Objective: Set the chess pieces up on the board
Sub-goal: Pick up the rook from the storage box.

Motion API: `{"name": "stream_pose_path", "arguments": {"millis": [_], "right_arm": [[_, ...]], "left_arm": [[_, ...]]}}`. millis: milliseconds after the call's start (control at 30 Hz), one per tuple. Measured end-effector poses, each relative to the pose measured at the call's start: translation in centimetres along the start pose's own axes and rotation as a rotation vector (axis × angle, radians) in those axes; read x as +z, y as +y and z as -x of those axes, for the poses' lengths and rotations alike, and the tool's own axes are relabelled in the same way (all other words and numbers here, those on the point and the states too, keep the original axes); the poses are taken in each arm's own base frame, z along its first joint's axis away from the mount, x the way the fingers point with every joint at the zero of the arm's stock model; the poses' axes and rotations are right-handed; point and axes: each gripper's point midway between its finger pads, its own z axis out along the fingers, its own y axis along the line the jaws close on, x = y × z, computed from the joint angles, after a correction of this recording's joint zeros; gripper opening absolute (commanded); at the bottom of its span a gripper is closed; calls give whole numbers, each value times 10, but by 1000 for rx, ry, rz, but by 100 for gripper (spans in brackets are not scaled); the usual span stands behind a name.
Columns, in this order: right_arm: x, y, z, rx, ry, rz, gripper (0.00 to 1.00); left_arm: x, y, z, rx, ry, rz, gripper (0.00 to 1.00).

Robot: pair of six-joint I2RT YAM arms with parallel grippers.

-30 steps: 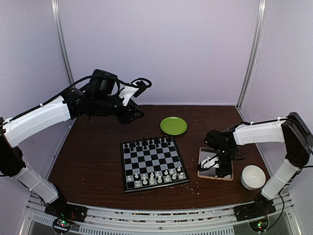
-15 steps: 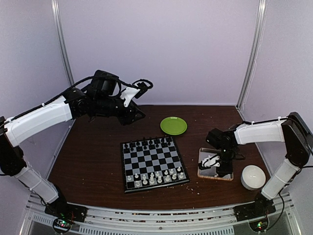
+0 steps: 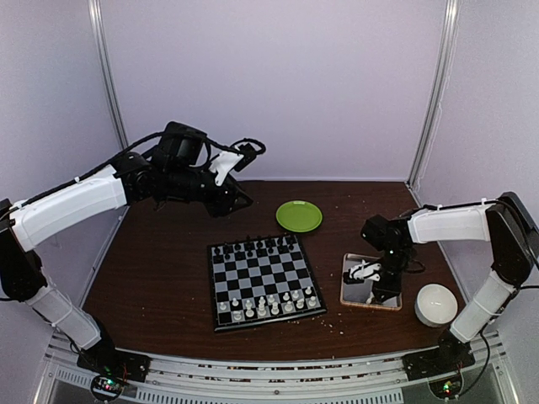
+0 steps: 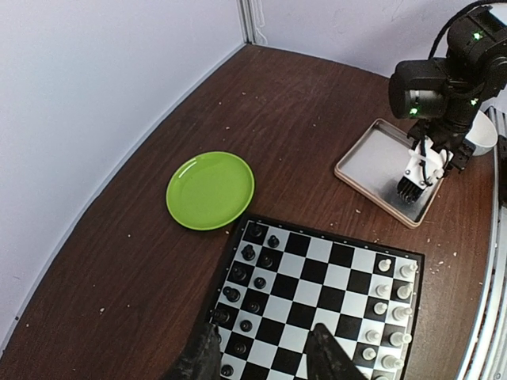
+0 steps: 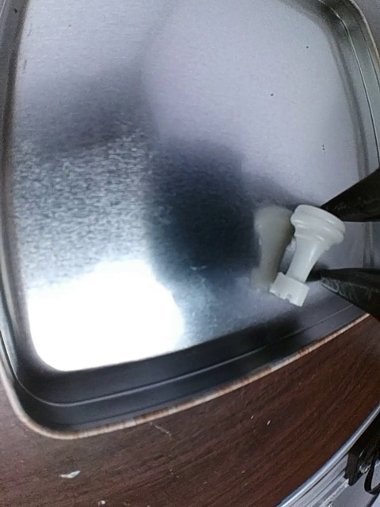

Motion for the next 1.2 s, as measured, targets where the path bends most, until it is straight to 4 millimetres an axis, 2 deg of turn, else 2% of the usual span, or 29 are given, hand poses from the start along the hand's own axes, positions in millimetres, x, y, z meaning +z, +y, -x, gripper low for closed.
{"name": "stream_pose_path", "arguments": {"millis": [200, 400, 733, 933, 1100, 1200], "right_arm": [[-4, -4, 3, -24, -7, -15, 32], [-18, -12, 22, -130, -24, -80, 35], [-5, -4, 22, -290, 71, -91, 35], [-8, -4, 25, -282, 62, -88, 33], [-22, -6, 45, -199, -20, -86, 31], [-33, 0, 58, -138, -101, -60, 31]], "left_arm": [[1, -2, 0, 0, -1, -12, 38], [3, -3, -2, -2, 5, -19, 39], [3, -5, -1, -2, 2, -32, 39], [3, -6, -1, -2, 2, -36, 39], [3, -6, -1, -2, 1, -36, 39], [3, -6, -1, -2, 1, -36, 39]]}}
